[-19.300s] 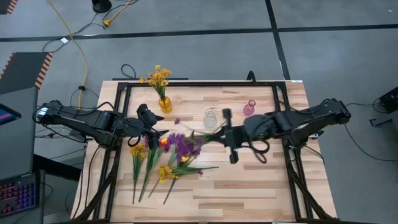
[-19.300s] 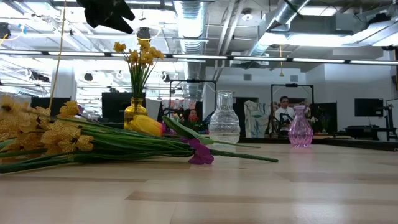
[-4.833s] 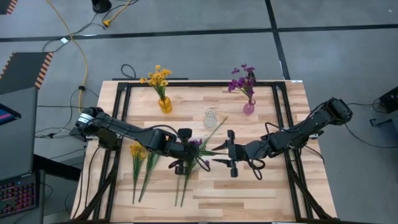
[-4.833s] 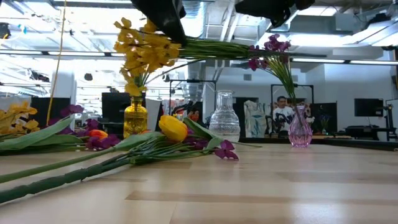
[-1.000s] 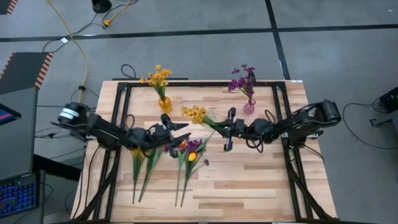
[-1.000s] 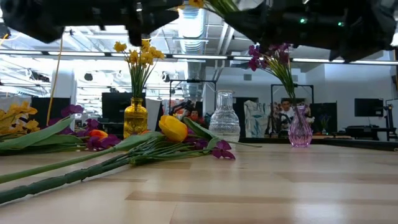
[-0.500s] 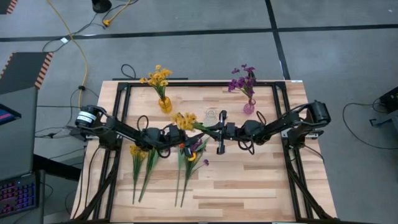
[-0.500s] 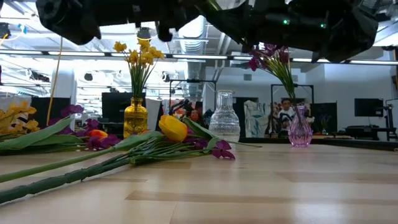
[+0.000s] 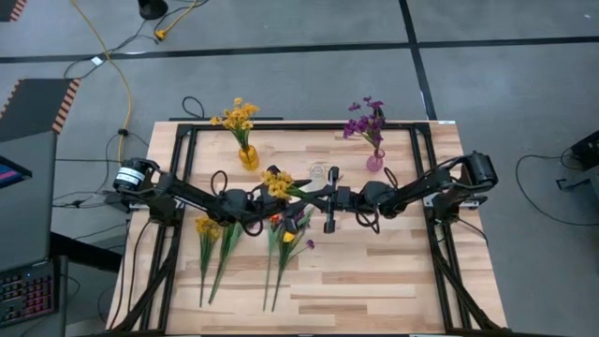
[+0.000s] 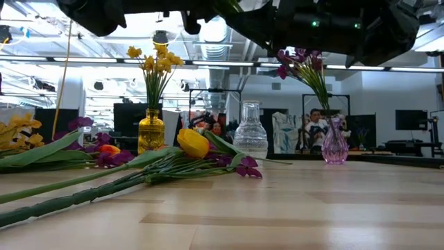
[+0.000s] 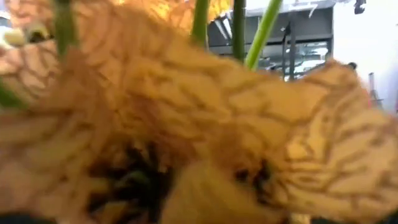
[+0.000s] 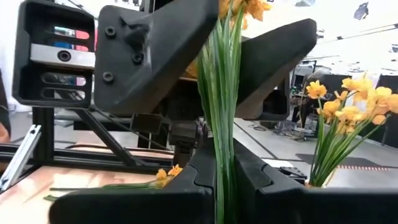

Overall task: Sort flowers into vase by color
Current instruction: Put the yellow flowers into the yellow vase

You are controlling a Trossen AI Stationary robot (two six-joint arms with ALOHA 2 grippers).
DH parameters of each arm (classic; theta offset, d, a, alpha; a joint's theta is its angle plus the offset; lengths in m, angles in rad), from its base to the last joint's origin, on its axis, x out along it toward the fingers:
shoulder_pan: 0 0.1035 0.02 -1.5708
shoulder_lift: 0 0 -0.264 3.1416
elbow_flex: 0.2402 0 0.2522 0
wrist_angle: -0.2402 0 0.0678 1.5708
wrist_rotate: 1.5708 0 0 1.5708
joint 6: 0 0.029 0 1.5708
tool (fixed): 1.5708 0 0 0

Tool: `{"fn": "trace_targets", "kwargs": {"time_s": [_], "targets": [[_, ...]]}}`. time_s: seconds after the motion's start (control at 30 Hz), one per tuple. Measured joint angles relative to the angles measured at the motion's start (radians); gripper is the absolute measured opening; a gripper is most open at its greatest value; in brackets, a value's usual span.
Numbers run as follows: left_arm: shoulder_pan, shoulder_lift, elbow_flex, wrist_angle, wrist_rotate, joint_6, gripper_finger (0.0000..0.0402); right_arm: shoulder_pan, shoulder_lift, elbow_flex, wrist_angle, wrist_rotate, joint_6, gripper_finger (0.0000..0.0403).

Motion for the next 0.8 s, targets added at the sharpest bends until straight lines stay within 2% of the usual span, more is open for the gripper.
{"fn": "trace_targets", "kwargs": {"time_s": [0.27, 0.37, 0.63, 0.8], "targets": [[0.000, 0.000, 0.008, -0.032, -0.048, -0.006, 0.0164, 0.000, 0.000, 0.000, -0.002, 0.003, -0.003, 0.0048], [0.000, 0.000, 0.008, -0.036, -0.059, -0.005, 0.0131, 0.000, 0.000, 0.000, -0.002, 0.003, -0.003, 0.0048], [0.000, 0.000, 0.008, -0.046, -0.059, 0.014, 0.0012, 0.000, 0.000, 0.000, -0.002, 0.002, 0.000, 0.0059], [0.000, 0.000, 0.008, -0.047, -0.061, 0.014, 0.0008, -0.001, 0.000, 0.000, -0.004, 0.003, 0.000, 0.0068]]}}
